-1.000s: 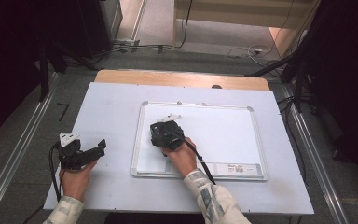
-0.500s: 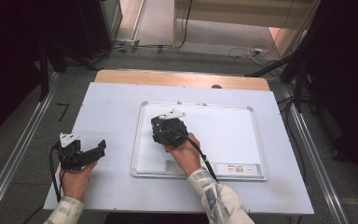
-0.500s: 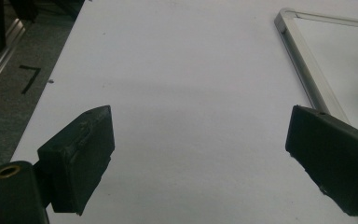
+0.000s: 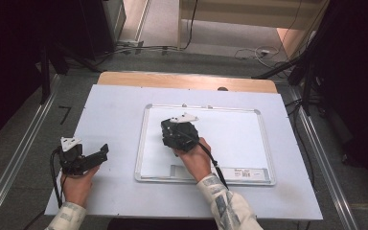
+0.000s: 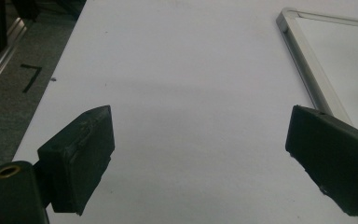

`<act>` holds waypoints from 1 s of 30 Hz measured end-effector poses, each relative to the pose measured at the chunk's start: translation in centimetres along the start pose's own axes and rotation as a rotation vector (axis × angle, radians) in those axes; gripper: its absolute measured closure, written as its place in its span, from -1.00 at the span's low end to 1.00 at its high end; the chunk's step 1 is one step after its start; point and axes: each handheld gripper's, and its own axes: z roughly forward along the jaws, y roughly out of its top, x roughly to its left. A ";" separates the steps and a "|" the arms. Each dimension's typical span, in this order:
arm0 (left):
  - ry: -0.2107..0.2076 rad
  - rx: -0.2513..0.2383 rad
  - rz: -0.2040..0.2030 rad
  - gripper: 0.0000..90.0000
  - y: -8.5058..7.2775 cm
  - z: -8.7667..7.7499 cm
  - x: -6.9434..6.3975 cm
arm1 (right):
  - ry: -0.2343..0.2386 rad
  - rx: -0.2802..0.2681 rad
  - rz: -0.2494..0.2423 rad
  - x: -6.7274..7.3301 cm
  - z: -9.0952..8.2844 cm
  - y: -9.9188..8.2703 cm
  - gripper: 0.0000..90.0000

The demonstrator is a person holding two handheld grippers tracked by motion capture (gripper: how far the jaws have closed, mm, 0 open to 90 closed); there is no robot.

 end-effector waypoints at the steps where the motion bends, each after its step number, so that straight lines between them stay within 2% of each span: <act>1: 0.001 0.000 0.000 -0.82 0.0 0.0 0.0 | -0.006 -0.004 -0.001 -0.2 -0.2 -0.1 -0.17; 6: -0.004 0.002 0.004 -0.82 0.0 0.1 -0.1 | -0.037 -0.010 0.014 -1.5 -1.0 -0.7 -0.17; 13: -0.004 0.004 0.006 -0.82 0.1 0.1 -0.2 | -0.084 -0.011 0.061 -4.3 -2.3 -1.8 -0.17; 30: 0.001 0.006 0.005 -0.82 0.0 0.2 -0.3 | -0.195 -0.017 0.112 -10.0 -5.4 -4.1 -0.17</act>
